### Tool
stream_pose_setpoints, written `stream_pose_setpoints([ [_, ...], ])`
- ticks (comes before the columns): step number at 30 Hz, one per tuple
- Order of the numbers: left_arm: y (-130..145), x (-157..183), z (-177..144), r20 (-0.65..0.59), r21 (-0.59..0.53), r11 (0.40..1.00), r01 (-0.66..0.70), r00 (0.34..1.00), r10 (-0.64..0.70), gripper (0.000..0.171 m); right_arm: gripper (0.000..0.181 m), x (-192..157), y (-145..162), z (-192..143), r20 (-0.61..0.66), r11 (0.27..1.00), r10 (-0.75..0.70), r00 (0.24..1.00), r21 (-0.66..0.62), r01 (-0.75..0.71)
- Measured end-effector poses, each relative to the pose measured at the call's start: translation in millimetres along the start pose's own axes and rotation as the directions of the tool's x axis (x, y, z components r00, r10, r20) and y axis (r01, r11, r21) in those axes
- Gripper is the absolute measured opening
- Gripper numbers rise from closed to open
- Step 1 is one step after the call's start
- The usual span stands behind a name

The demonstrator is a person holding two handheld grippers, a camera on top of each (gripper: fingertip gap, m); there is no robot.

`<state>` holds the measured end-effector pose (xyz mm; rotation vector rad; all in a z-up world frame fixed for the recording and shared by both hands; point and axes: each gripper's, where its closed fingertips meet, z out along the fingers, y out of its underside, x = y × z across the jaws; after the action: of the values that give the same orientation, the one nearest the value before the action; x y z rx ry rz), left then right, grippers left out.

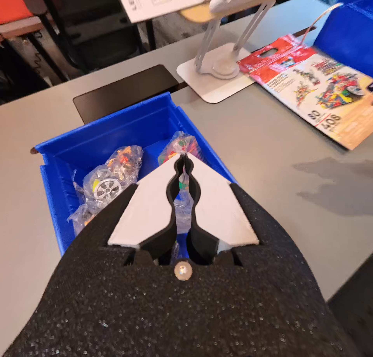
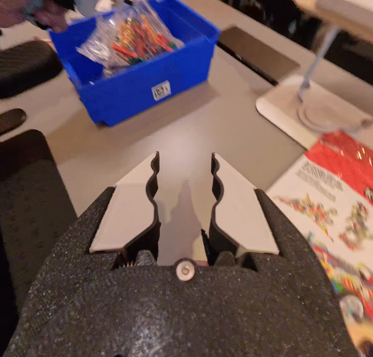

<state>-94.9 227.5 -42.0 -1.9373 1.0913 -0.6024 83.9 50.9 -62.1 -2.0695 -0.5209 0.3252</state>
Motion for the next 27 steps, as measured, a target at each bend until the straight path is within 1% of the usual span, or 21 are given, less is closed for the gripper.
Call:
stream_pose_setpoints([
  [2,-11,10,-16,-0.063,0.037,0.999,-0.007,0.998,0.009,0.0,0.047,-18,-29,10,0.052,0.996,-0.062,0.997,0.068,0.059],
  [4,-24,24,-33,-0.139,0.098,0.995,-0.037,0.989,0.051,0.0,0.047,-36,-58,21,0.103,0.986,-0.12,0.987,0.127,0.107],
  [6,-34,32,-47,-0.175,0.132,0.99,-0.048,0.982,0.071,0.0,0.047,-52,-86,32,0.143,0.973,-0.171,0.975,0.181,0.144],
  [8,-40,48,-60,-0.225,0.169,0.98,-0.106,0.964,0.144,0.0,0.047,-65,-113,43,0.157,0.953,-0.227,0.961,0.238,0.186],
  [9,-43,55,-65,-0.251,0.181,0.977,-0.115,0.955,0.158,0.0,0.047,-72,-125,49,0.17,0.943,-0.252,0.953,0.265,0.202],
  [11,-44,71,-74,-0.313,0.205,0.967,-0.15,0.926,0.21,0.0,0.039,-80,-142,66,0.203,0.936,-0.267,0.942,0.289,0.203],
  [13,-43,79,-79,-0.343,0.203,0.966,-0.159,0.913,0.223,0.0,0.034,-86,-150,83,0.223,0.927,-0.287,0.932,0.309,0.212],
  [14,-42,85,-81,-0.365,0.207,0.964,-0.167,0.901,0.234,0.0,0.027,-89,-151,91,0.233,0.924,-0.294,0.927,0.316,0.214],
  [16,-41,89,-82,-0.361,0.215,0.961,-0.173,0.9,0.243,0.0,0.024,-96,-148,100,0.266,0.92,-0.324,0.908,0.313,0.237],
  [17,-39,92,-82,-0.372,0.216,0.963,-0.162,0.898,0.235,0.0,0.015,-100,-148,101,0.271,0.912,-0.343,0.899,0.324,0.251],
  [18,-38,95,-83,-0.393,0.22,0.964,-0.148,0.891,0.227,0.0,0.0,-104,-146,101,0.28,0.908,-0.357,0.891,0.327,0.261],
  [19,-36,96,-83,-0.406,0.223,0.966,-0.132,0.888,0.215,0.0,0.0,-105,-146,102,0.273,0.907,-0.361,0.892,0.326,0.267],
  [21,-36,92,-83,-0.396,0.241,0.966,-0.095,0.899,0.187,0.0,0.0,-105,-145,104,0.254,0.903,-0.371,0.893,0.325,0.282],
  [22,-38,86,-83,-0.373,0.255,0.964,-0.072,0.913,0.167,0.015,0.0,-104,-145,104,0.245,0.902,-0.372,0.895,0.321,0.287],
  [23,-38,82,-82,-0.361,0.246,0.968,-0.059,0.921,0.148,0.042,0.0,-104,-145,104,0.244,0.904,-0.368,0.897,0.319,0.284],
  [24,-35,83,-79,-0.36,0.221,0.973,-0.07,0.921,0.148,0.049,0.0,-106,-145,104,0.248,0.903,-0.369,0.896,0.324,0.282],
  [26,-26,85,-69,-0.332,0.172,0.976,-0.13,0.926,0.182,0.045,0.0,-107,-148,102,0.242,0.897,-0.372,0.896,0.341,0.281],
  [27,-19,85,-61,-0.312,0.135,0.977,-0.164,0.929,0.199,0.03,0.0,-107,-150,101,0.24,0.897,-0.367,0.899,0.346,0.274],
])
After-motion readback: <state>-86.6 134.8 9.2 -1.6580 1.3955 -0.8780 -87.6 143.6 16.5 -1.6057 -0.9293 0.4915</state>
